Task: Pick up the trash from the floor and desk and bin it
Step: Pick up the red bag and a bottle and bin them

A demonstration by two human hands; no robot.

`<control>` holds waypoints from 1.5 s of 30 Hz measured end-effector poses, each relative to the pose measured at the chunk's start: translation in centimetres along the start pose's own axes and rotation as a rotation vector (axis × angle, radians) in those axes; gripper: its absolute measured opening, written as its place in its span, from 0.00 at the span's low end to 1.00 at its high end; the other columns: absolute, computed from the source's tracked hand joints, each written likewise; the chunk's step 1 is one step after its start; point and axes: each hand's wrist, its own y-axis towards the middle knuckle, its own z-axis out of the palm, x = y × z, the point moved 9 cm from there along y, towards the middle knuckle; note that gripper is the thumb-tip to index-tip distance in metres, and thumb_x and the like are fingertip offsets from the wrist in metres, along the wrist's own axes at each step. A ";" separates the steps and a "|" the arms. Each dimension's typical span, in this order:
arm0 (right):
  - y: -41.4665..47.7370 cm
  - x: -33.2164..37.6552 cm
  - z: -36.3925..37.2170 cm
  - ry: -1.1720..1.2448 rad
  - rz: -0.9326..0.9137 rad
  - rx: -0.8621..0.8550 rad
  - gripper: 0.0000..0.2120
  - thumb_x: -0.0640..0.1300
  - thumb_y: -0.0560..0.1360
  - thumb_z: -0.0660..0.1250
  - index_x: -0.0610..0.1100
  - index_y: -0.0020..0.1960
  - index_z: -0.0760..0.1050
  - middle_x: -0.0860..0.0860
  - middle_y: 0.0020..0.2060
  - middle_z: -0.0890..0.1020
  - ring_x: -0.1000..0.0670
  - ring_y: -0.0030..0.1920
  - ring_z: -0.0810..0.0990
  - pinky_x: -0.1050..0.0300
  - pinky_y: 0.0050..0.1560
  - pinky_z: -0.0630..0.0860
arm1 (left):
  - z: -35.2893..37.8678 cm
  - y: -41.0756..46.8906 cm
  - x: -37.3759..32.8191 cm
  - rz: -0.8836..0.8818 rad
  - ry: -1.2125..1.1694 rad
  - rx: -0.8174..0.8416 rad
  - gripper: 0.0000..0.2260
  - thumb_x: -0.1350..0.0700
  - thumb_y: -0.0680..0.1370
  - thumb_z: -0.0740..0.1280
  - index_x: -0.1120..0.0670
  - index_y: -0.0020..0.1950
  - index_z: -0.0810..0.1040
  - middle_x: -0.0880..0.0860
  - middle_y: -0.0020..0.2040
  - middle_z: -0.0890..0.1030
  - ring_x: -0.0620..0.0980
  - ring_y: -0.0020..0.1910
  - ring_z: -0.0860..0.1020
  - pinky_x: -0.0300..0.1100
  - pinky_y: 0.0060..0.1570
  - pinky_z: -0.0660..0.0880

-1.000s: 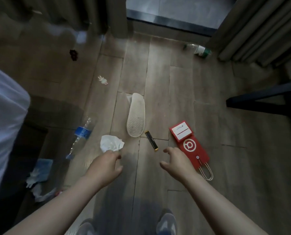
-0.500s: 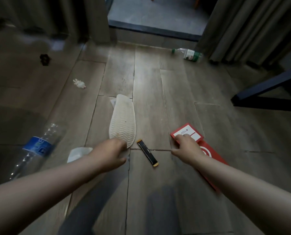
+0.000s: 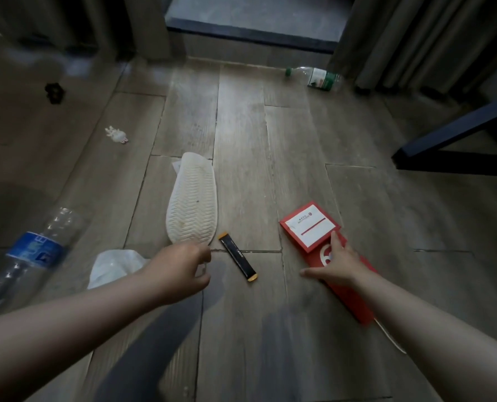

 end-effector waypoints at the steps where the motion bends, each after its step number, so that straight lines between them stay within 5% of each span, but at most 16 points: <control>1: -0.1 0.3 0.5 -0.024 -0.007 0.000 0.66 0.71 0.58 0.74 0.49 0.78 0.35 0.41 0.78 0.48 0.38 0.77 0.49 0.42 0.76 0.53 | 0.1 -0.5 0.1 0.008 0.012 0.010 0.12 0.50 0.75 0.66 0.52 0.56 0.76 0.50 0.54 0.79 0.49 0.52 0.77 0.40 0.48 0.71; 11: -3.7 10.5 4.9 0.012 -0.056 0.030 0.58 0.77 0.64 0.62 0.47 0.79 0.39 0.37 0.76 0.52 0.35 0.76 0.50 0.43 0.74 0.54 | -0.3 -4.4 3.5 -0.016 0.055 0.100 0.12 0.48 0.75 0.65 0.49 0.58 0.75 0.46 0.55 0.77 0.44 0.50 0.75 0.36 0.49 0.72; 21: -4.2 16.3 5.8 -0.070 -0.177 -0.049 0.65 0.73 0.61 0.70 0.54 0.75 0.26 0.41 0.76 0.33 0.31 0.74 0.36 0.28 0.70 0.49 | -1.1 -7.1 7.3 -0.156 -0.115 0.041 0.07 0.51 0.76 0.66 0.51 0.53 0.78 0.44 0.50 0.78 0.43 0.50 0.77 0.39 0.49 0.75; 27: -3.4 16.7 7.9 -0.126 -0.054 0.050 0.61 0.67 0.64 0.72 0.51 0.77 0.30 0.37 0.76 0.37 0.29 0.74 0.42 0.29 0.70 0.57 | -1.2 -8.9 10.8 -0.234 -0.138 0.048 0.03 0.46 0.76 0.67 0.44 0.47 0.76 0.43 0.46 0.78 0.39 0.44 0.76 0.34 0.39 0.72; 36: -5.3 16.9 9.0 -0.414 -0.153 0.047 0.59 0.67 0.65 0.69 0.45 0.78 0.35 0.30 0.73 0.53 0.31 0.68 0.66 0.42 0.64 0.72 | -0.2 -10.8 13.2 -0.315 -0.121 0.063 0.07 0.52 0.75 0.67 0.49 0.51 0.79 0.45 0.48 0.79 0.43 0.46 0.78 0.41 0.47 0.77; 42: -6.6 17.6 9.8 -0.317 -0.219 0.176 0.53 0.66 0.69 0.62 0.45 0.78 0.35 0.38 0.73 0.63 0.36 0.68 0.68 0.48 0.63 0.72 | -0.4 -11.7 15.1 -0.371 -0.132 0.015 0.07 0.52 0.73 0.68 0.51 0.50 0.79 0.49 0.47 0.81 0.48 0.45 0.79 0.46 0.47 0.77; 45: -6.9 17.8 8.5 -0.201 -0.272 0.178 0.43 0.62 0.73 0.58 0.43 0.78 0.44 0.38 0.71 0.67 0.38 0.65 0.71 0.50 0.62 0.70 | -0.7 -12.1 16.2 -0.401 -0.123 -0.057 0.15 0.50 0.71 0.70 0.53 0.56 0.77 0.53 0.52 0.78 0.52 0.51 0.77 0.45 0.49 0.75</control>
